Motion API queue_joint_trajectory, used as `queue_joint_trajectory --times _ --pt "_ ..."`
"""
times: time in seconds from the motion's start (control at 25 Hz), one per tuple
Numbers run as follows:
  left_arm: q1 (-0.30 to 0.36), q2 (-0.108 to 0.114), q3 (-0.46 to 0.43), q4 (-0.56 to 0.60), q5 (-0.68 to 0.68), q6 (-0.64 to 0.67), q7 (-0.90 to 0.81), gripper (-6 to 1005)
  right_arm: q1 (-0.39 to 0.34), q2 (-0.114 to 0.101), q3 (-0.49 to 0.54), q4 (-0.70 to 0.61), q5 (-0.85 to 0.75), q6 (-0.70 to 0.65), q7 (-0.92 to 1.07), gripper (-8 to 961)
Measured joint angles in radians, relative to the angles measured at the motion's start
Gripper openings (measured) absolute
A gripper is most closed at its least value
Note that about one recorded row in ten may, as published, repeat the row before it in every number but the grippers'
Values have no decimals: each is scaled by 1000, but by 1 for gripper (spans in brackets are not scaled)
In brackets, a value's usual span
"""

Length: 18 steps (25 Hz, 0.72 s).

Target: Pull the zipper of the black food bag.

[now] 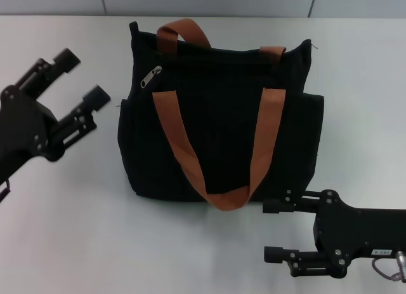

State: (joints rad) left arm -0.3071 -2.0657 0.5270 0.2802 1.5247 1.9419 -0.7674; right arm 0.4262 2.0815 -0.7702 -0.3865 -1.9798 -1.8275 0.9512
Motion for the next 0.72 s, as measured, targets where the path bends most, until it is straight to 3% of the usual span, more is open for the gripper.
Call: queue_joint_trajectory --times 0.12,0.24,0.36,0.56,0.72 --pt "-4 10 -9 11 4 -135 35 769 -1 0 1 0 1 0 0 723" --pt "-8 15 -6 17 6 -173 44 769 0 0 0 0 1 -1 0 723" --pt "-29 34 20 34 9 -282 55 768 1 -1 0 0 1 -1 0 723" --pt "-57 54 140 67 23 -317 53 769 1 -1 0 -1 1 -4 5 723" --pt "-87 56 166 84 84 -326 45 768 1 -2 0 -5 1 -4 12 723"
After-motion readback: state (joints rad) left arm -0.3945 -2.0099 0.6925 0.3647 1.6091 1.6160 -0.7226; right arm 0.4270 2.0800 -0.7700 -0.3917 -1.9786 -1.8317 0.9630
